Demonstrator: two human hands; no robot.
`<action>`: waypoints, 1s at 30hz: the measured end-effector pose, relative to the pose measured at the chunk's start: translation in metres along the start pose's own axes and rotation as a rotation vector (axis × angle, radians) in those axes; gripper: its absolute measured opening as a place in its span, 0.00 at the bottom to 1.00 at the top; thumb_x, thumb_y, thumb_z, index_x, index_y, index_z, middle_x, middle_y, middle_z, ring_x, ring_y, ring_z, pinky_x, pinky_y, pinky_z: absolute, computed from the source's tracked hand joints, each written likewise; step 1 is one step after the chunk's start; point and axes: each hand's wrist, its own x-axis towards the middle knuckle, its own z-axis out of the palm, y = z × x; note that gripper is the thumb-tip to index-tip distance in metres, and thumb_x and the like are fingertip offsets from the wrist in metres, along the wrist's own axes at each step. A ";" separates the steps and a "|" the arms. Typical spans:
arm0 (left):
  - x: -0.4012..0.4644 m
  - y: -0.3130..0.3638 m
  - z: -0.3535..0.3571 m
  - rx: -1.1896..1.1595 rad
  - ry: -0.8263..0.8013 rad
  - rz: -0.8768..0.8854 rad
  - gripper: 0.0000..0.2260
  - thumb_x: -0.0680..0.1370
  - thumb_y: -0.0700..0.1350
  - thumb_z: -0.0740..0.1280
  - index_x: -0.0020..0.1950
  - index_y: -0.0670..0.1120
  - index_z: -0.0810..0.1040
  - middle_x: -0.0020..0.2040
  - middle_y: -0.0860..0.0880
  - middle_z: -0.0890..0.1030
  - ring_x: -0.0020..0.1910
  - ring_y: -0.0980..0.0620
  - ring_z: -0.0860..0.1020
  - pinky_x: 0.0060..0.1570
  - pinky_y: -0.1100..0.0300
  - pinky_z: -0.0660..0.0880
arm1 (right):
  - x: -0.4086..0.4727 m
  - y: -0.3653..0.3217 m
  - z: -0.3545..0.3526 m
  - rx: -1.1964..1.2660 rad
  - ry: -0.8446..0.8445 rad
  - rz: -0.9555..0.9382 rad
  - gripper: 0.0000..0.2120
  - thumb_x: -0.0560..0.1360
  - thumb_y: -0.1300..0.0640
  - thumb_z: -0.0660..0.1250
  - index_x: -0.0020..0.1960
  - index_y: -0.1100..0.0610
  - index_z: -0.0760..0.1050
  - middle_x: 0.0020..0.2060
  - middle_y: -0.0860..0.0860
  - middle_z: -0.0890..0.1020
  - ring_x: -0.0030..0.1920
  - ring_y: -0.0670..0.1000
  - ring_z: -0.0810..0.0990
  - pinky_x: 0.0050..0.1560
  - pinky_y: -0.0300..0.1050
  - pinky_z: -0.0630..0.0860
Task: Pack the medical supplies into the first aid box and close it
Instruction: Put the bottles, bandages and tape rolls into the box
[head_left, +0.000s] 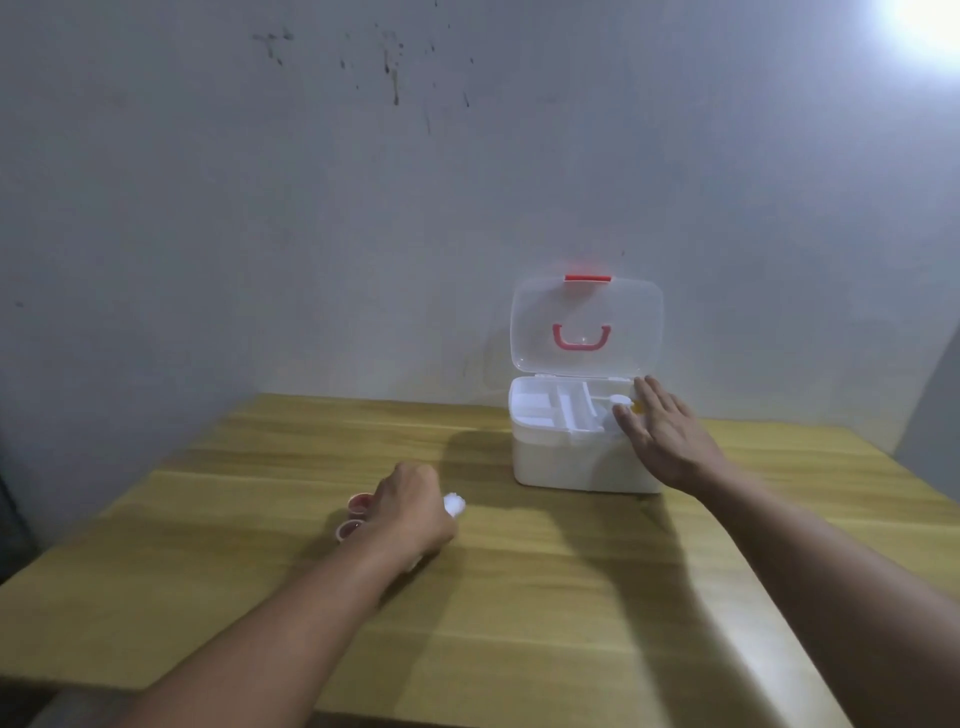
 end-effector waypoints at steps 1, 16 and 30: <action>0.000 0.002 -0.002 -0.010 0.003 0.007 0.18 0.75 0.52 0.65 0.45 0.36 0.78 0.45 0.39 0.80 0.45 0.40 0.78 0.41 0.55 0.68 | 0.000 0.000 0.000 0.006 0.003 0.005 0.36 0.78 0.35 0.43 0.79 0.56 0.47 0.79 0.53 0.50 0.79 0.51 0.47 0.78 0.50 0.47; 0.099 0.137 -0.060 -0.415 0.063 0.169 0.13 0.69 0.51 0.70 0.36 0.40 0.76 0.34 0.45 0.77 0.37 0.43 0.78 0.29 0.60 0.67 | -0.003 -0.003 0.001 0.024 0.011 -0.014 0.36 0.78 0.35 0.41 0.79 0.55 0.45 0.79 0.51 0.48 0.78 0.48 0.43 0.78 0.48 0.44; 0.118 0.162 -0.022 -0.390 0.004 0.038 0.12 0.66 0.51 0.71 0.40 0.43 0.79 0.40 0.46 0.82 0.40 0.45 0.81 0.32 0.62 0.69 | -0.006 -0.004 -0.003 0.041 0.031 -0.035 0.33 0.80 0.38 0.44 0.79 0.56 0.47 0.79 0.51 0.49 0.78 0.49 0.45 0.77 0.44 0.41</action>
